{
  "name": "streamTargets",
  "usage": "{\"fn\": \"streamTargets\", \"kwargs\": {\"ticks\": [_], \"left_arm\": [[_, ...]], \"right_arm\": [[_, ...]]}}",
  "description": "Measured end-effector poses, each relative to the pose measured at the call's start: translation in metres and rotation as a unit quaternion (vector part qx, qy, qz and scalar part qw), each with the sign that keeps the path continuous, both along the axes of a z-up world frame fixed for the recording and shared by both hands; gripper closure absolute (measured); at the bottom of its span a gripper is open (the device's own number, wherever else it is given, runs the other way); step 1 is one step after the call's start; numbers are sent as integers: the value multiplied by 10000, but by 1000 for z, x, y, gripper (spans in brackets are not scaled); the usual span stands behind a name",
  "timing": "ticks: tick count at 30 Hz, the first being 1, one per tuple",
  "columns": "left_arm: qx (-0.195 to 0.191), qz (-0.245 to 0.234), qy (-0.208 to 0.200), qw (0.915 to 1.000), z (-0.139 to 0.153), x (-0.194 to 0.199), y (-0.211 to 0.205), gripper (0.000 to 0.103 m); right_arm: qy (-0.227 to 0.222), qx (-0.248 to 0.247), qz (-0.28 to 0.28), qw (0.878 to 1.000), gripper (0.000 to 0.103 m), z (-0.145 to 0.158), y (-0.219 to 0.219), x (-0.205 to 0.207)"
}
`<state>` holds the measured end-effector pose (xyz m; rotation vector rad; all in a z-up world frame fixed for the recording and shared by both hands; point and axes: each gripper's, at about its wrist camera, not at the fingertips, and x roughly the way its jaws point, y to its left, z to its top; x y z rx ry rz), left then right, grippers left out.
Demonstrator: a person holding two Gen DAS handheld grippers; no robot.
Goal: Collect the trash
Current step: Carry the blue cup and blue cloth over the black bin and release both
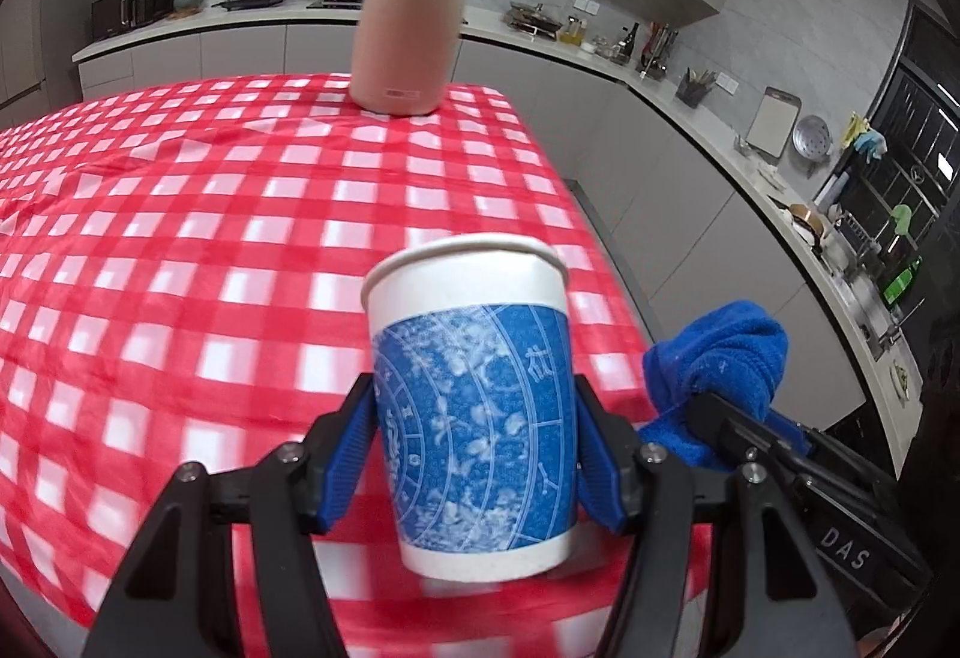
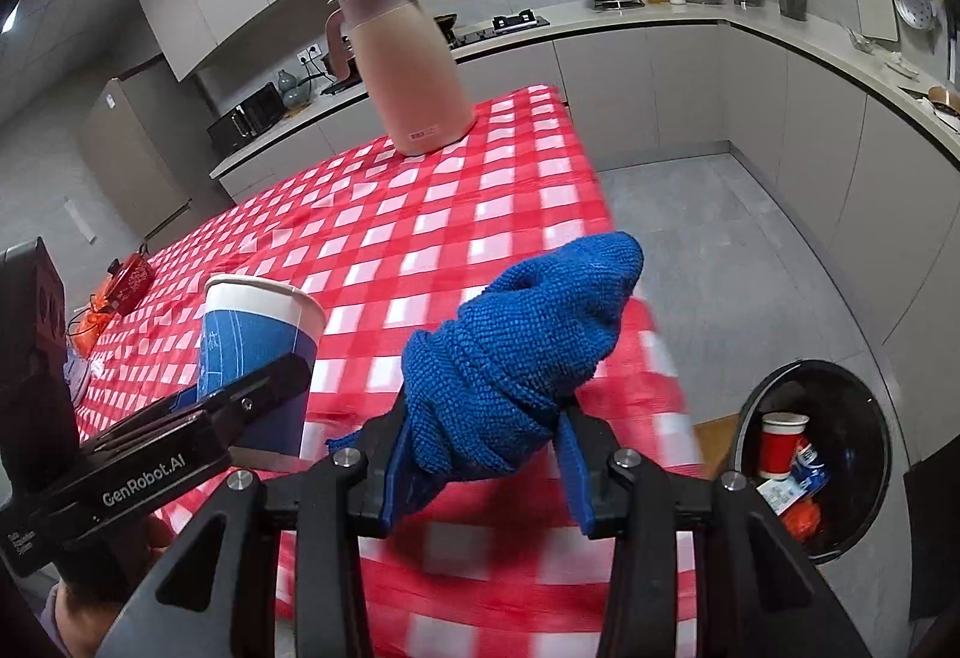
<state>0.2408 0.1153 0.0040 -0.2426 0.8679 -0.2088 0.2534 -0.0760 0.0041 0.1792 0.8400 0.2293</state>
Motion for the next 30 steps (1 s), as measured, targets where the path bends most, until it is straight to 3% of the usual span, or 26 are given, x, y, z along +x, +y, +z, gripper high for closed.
{"fn": "streamTargets", "kwargs": {"ticks": [7,19,30], "left_arm": [[-22,-150,19,9999,4,-7,-68,40],[-46,-997,65,9950,-2,-13,-180,40],[115,-1375,414,9896,-34,-13,-248,40]], "right_arm": [[-5,96,-98,9999,59,2,-75,-17],[121,86,-1098,9938,59,-12,-226,-57],[390,-162,-1498,9878,59,-43,-300,-74]]}}
